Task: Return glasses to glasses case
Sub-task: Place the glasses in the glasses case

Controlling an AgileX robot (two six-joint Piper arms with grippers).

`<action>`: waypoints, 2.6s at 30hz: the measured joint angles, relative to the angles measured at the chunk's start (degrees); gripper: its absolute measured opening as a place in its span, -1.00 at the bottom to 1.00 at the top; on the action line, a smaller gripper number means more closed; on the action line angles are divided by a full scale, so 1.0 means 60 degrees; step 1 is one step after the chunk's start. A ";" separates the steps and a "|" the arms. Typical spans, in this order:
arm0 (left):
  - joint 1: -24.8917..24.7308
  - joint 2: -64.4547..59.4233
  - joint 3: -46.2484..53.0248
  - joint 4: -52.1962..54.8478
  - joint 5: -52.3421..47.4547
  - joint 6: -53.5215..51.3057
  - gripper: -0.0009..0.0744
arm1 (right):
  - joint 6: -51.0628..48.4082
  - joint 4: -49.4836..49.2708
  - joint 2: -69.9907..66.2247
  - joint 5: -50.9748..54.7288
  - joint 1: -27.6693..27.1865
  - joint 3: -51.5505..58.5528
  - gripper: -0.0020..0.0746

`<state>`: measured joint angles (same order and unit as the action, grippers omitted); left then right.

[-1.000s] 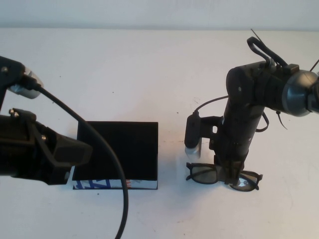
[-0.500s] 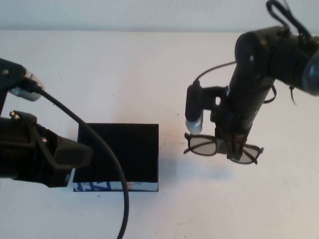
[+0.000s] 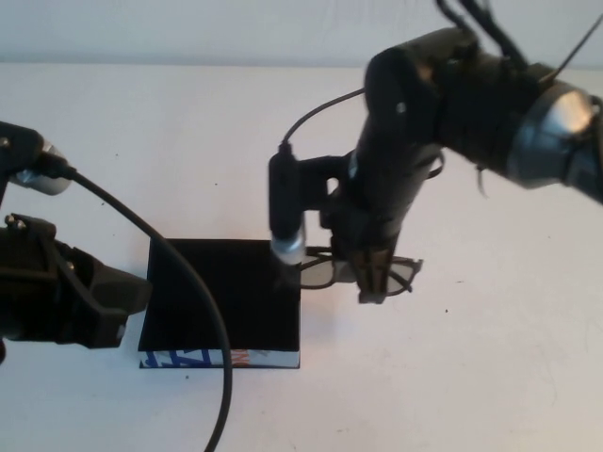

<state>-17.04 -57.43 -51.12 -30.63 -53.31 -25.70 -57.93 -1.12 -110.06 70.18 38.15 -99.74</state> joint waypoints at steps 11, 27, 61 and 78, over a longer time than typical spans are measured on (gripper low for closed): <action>0.0000 0.0000 0.0000 0.0372 0.0017 0.0186 -0.98 | 0.0000 0.0187 -0.1317 0.0007 0.1021 -0.1239 -0.81; 0.0147 0.0516 0.0000 0.3189 0.0218 0.2491 -0.98 | 0.0000 0.0134 -0.2054 0.0022 0.1371 -0.2102 -0.81; 0.0147 0.0956 0.0000 0.3116 0.0145 0.2659 -0.98 | -0.0038 -0.0397 -0.3419 0.0022 0.1706 -0.3766 -0.82; 0.0147 0.0956 0.0000 0.3074 0.0128 0.2626 -0.98 | 0.0164 -0.0778 -0.3800 0.0022 0.1741 -0.3766 -0.82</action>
<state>-16.15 -51.69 -51.12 -12.18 -52.55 -9.94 -56.94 -5.79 -132.86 70.31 48.60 -122.34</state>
